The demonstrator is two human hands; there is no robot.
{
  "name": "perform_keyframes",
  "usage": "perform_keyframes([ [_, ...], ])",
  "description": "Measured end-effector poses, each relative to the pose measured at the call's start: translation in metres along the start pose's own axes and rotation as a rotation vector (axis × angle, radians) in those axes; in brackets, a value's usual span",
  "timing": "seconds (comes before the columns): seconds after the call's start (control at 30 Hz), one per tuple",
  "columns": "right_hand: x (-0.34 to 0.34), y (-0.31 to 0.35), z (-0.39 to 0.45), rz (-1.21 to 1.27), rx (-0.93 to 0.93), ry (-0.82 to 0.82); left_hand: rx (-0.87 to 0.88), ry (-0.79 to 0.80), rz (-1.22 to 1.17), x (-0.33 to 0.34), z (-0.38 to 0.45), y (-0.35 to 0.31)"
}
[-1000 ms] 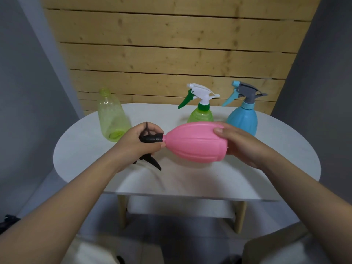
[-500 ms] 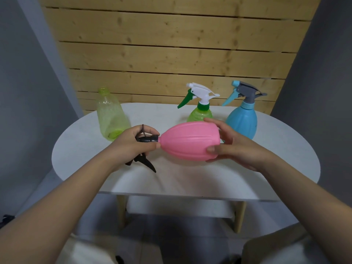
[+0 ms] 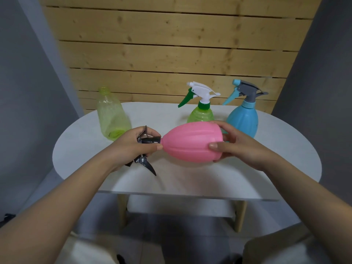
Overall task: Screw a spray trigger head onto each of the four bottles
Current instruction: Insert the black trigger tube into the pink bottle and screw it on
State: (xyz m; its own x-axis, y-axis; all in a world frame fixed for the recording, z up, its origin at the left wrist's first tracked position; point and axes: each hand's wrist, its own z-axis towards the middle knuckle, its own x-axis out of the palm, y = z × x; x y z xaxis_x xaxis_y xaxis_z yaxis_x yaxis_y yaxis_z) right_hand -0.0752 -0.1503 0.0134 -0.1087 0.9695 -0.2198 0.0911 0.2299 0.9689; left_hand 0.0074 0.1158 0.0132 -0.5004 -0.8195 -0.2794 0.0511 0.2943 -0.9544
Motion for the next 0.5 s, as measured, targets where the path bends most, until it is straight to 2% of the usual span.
perform_keyframes([
  [0.1,0.0,-0.002,0.0,0.009,0.041,0.009,0.047,0.029,0.025,0.002,-0.004,-0.002],
  [0.27,0.01,-0.009,0.001,0.048,0.165,0.062,0.154,-0.015,0.129,-0.001,-0.005,-0.004],
  [0.37,0.015,-0.01,0.002,0.059,0.159,0.086,0.137,-0.004,0.154,-0.004,-0.005,-0.003],
  [0.5,0.016,-0.012,0.003,0.087,0.134,0.042,0.091,-0.011,0.178,-0.003,-0.003,-0.003],
])
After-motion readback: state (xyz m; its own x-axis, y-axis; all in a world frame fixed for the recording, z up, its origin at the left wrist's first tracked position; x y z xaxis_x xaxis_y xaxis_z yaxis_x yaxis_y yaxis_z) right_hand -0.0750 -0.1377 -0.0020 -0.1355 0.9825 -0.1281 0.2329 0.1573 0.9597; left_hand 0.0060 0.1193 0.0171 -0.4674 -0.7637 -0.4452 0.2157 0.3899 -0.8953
